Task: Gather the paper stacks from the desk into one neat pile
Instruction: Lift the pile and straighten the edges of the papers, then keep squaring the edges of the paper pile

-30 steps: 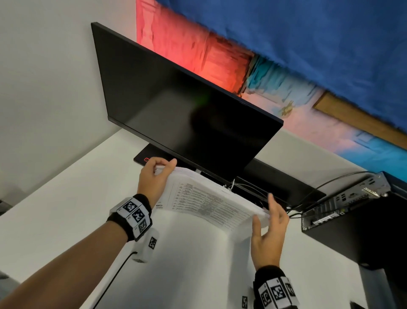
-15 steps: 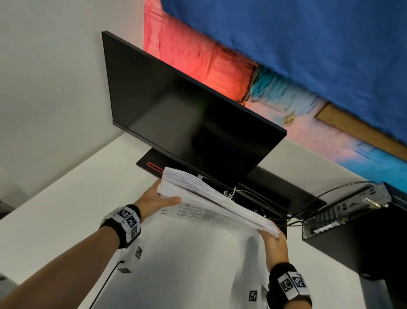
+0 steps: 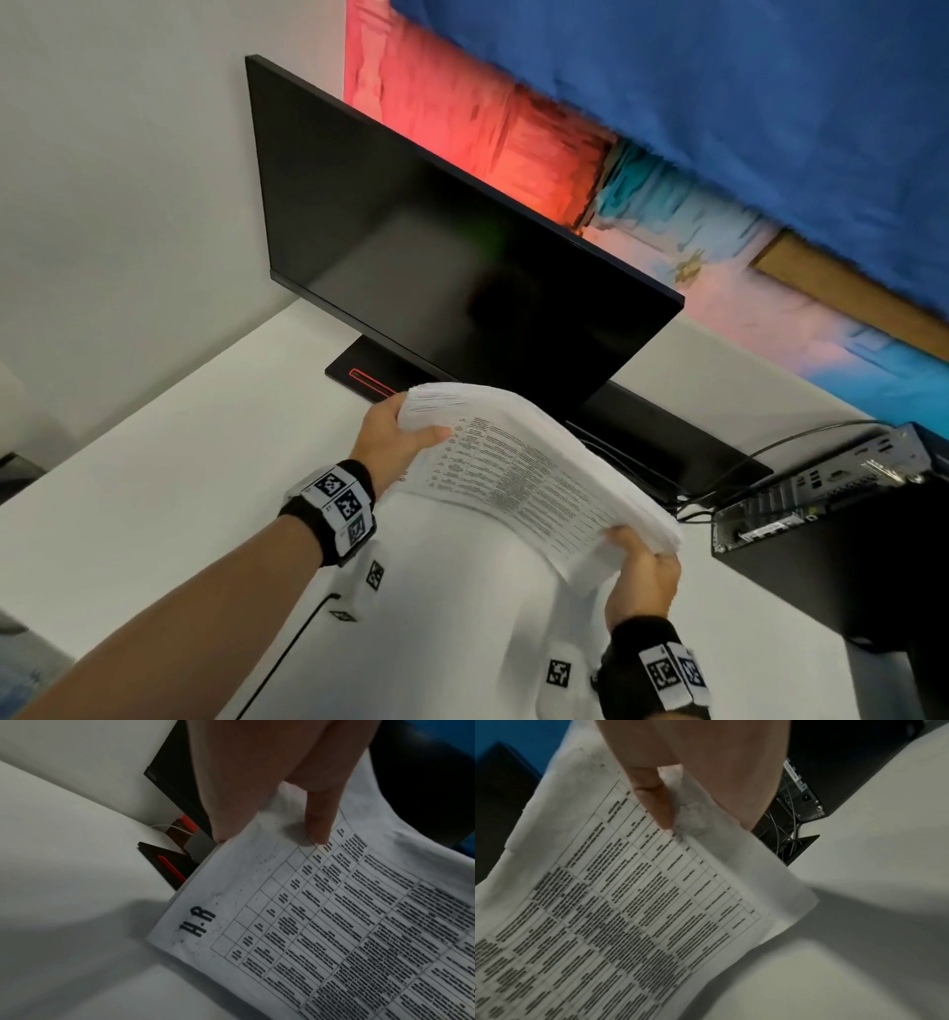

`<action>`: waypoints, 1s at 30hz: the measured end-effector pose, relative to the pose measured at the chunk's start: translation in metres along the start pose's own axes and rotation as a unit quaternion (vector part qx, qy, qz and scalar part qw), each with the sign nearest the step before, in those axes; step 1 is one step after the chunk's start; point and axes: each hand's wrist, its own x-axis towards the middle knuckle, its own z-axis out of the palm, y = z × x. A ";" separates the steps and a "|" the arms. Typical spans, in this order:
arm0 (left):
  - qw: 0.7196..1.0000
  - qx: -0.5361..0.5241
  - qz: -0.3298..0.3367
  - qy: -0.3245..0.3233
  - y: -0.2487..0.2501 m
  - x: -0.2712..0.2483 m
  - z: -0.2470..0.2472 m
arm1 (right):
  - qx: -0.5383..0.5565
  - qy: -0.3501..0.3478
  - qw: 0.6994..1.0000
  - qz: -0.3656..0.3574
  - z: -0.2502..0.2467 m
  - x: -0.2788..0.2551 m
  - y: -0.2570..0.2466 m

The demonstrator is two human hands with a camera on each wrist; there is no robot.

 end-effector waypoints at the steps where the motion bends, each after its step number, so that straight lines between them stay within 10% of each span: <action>1: 1.000 0.004 -0.002 0.009 -0.002 0.001 -0.001 | 0.010 0.013 1.000 0.006 -0.002 -0.003 0.003; 22: 0.998 0.017 -0.034 0.054 -0.024 0.006 0.008 | -0.088 -0.069 0.993 0.040 -0.007 0.022 0.021; 30: 0.985 0.125 0.113 0.030 0.016 0.003 0.008 | -0.091 -0.078 0.990 -0.079 -0.019 0.014 -0.018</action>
